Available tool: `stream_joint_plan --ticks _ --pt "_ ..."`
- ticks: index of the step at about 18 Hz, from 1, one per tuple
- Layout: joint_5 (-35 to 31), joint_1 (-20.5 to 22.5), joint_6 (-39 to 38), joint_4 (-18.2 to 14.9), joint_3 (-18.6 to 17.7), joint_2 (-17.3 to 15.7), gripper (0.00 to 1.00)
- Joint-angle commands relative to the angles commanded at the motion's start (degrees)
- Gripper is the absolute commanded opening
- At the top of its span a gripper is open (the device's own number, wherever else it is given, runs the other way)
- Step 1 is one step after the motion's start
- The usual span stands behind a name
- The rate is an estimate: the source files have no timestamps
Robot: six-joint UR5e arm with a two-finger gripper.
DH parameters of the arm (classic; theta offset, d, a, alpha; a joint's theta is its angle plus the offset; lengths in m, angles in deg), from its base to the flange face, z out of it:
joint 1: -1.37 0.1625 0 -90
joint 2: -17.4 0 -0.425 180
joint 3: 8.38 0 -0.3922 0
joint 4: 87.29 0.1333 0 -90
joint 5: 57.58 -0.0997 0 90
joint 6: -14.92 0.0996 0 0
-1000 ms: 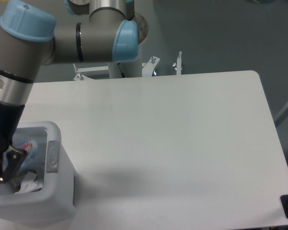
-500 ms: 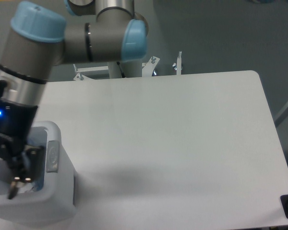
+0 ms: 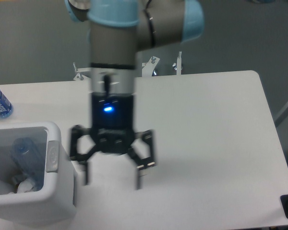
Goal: Place the trash in the trash can
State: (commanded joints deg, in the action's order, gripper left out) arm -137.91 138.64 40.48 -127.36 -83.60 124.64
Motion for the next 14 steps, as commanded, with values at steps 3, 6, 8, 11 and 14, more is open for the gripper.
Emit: stream_joint_plan --ticks 3,6,8,11,14 --pt "-0.36 3.26 11.05 -4.65 -3.25 -2.99 1.00" --pt "-3.50 6.86 25.20 -11.32 -6.06 -6.33 1.00" --pt "-7.19 8.10 33.73 -15.11 -8.08 -8.35 1.00" --pt "-9.76 9.68 40.88 -20.20 -9.15 -10.46 1.00" --pt "-9.76 10.83 43.18 -22.24 -9.06 -11.35 1.00"
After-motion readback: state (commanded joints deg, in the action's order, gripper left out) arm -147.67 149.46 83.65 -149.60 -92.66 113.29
